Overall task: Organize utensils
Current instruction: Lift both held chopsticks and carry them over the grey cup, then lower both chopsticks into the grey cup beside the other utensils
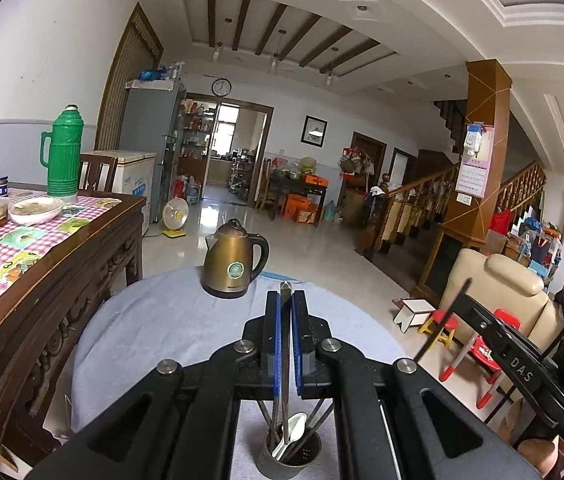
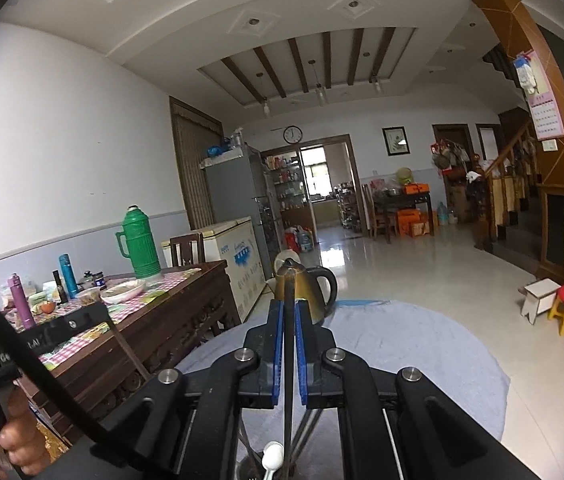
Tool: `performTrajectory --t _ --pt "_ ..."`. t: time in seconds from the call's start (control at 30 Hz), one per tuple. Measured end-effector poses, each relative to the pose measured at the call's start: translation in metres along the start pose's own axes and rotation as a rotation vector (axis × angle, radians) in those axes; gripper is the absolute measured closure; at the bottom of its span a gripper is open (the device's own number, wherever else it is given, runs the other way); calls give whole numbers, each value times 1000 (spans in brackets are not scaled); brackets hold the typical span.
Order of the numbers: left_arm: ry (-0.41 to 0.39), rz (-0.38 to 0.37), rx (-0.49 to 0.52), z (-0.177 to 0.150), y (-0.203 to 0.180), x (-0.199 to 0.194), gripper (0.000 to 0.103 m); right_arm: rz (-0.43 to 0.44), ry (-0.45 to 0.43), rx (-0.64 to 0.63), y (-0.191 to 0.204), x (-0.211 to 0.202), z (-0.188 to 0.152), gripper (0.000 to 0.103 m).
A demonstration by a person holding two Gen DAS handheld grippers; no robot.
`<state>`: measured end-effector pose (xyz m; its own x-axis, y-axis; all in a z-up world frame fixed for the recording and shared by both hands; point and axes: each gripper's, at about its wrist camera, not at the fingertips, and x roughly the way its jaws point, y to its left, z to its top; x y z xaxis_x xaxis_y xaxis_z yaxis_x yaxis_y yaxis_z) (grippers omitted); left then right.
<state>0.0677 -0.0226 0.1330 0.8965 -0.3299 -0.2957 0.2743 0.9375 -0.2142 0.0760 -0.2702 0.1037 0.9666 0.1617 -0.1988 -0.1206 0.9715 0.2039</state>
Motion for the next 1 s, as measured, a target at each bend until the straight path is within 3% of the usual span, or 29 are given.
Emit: performTrajectory --t 0.47,1.0 --pt "88 37 0 -36 -2 34 98 10 101 -22 12 43 -43 96" --pt "152 63 4 -56 -4 40 98 24 175 -26 9 42 -77 96"
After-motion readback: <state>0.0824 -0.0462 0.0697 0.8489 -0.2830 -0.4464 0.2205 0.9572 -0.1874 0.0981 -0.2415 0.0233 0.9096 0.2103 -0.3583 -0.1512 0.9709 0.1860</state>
